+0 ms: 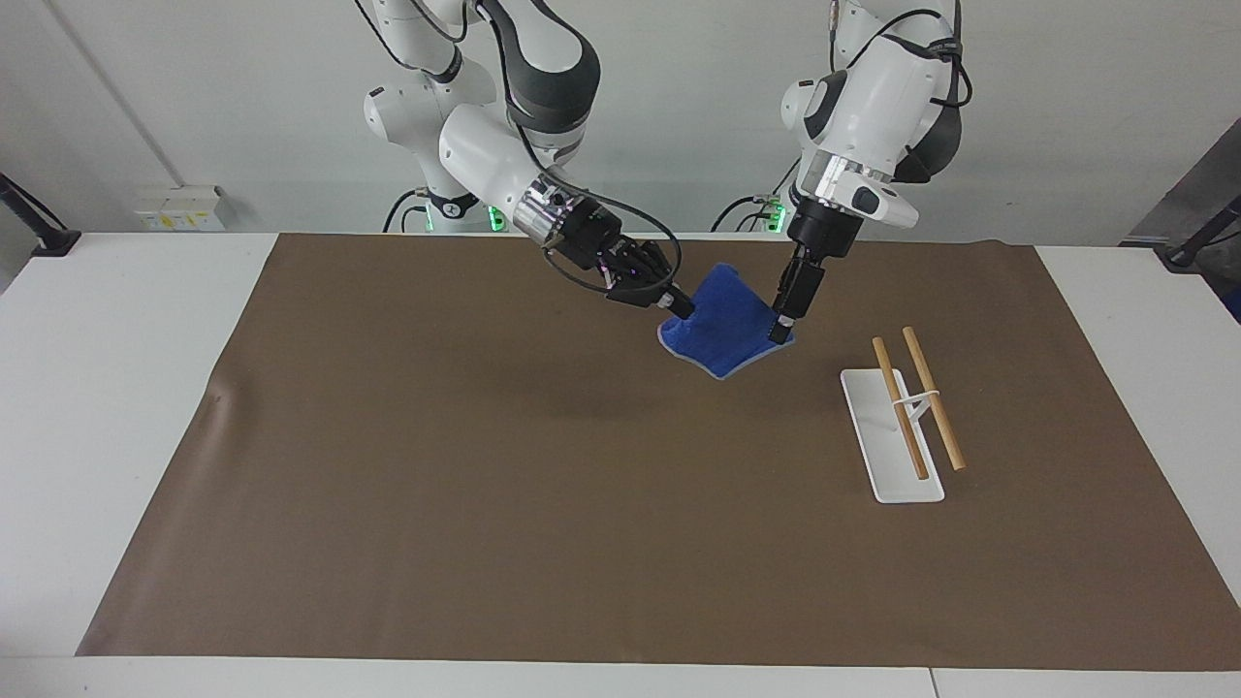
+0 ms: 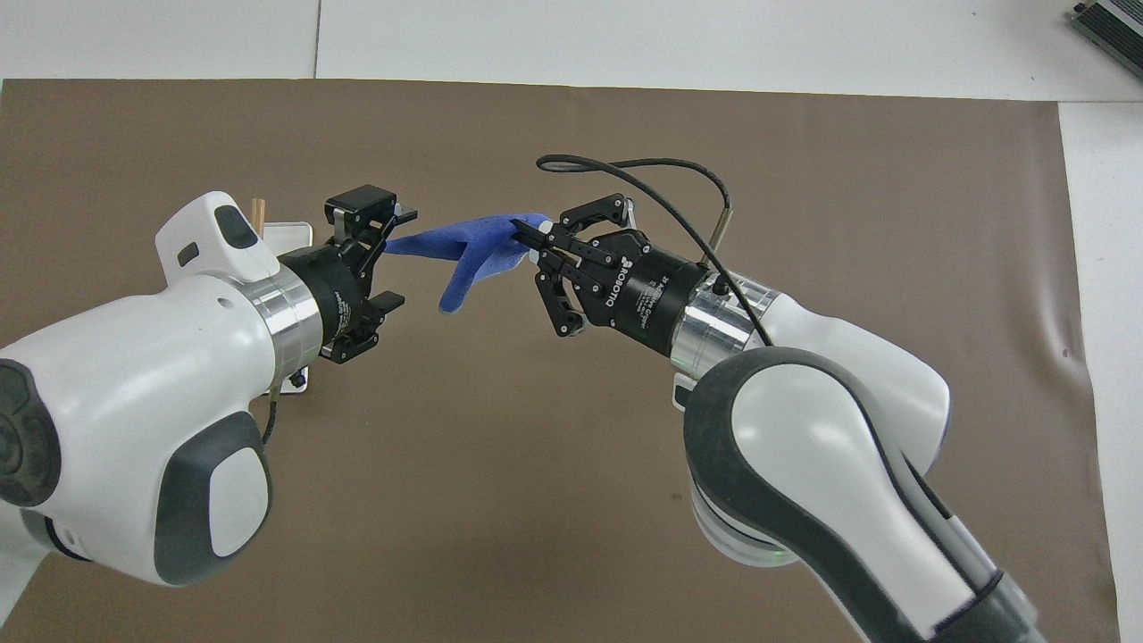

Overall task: Right arm passes towel to left arm to hang
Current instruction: 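Hold the towel out with the right gripper while the left gripper grasps it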

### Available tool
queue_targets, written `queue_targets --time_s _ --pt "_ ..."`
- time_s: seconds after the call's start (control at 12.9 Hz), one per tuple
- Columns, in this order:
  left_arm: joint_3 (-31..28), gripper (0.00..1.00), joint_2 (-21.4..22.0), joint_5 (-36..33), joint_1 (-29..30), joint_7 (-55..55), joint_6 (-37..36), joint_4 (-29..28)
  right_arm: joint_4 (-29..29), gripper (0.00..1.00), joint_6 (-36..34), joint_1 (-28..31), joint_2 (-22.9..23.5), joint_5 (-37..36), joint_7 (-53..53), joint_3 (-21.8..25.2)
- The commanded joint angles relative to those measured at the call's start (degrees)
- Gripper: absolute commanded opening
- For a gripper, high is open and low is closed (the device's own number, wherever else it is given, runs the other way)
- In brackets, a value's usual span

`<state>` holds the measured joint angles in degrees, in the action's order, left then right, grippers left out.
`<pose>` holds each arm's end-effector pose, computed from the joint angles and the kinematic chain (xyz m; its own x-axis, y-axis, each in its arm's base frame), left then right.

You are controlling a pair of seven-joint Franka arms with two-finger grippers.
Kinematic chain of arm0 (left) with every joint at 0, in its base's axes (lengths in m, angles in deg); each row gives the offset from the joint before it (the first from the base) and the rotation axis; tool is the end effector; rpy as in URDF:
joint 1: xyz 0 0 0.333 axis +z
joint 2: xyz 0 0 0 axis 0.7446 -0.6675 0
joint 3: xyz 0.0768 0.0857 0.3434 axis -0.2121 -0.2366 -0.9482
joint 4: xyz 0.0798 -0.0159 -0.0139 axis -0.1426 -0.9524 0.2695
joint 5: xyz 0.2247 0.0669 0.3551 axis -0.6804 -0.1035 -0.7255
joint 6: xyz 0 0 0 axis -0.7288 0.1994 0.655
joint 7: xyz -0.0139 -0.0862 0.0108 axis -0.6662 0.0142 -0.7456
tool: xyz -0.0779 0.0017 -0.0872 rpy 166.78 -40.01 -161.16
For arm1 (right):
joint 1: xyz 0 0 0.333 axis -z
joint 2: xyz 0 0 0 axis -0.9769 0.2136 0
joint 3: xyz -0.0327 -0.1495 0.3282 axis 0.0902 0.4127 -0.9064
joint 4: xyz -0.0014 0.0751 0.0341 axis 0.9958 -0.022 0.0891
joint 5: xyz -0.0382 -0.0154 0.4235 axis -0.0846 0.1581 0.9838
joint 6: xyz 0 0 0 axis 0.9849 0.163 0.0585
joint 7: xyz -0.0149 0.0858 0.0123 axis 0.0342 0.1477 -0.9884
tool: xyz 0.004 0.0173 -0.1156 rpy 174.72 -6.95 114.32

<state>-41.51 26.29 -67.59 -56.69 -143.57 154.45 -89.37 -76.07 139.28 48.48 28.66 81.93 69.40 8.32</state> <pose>0.5327 -0.2539 0.5690 0.4496 0.8834 -0.1318 0.7600 -0.3008 0.5762 0.5659 0.3246 0.5427 0.1574 -0.4760 -0.8652 -0.8497 0.3812 -0.3643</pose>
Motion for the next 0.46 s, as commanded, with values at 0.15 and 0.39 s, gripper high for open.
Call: queue_targets --time_s 0.15,0.39 --pt "0.19 0.40 -0.82 0.80 0.31 1.71 1.68 -0.08 1.10 0.00 0.83 0.27 0.82 1.69 -3.00 -0.18" --pt "0.19 0.18 -0.82 0.80 0.39 1.71 1.59 -0.17 1.10 0.00 0.91 0.27 0.82 1.69 -3.35 -0.18"
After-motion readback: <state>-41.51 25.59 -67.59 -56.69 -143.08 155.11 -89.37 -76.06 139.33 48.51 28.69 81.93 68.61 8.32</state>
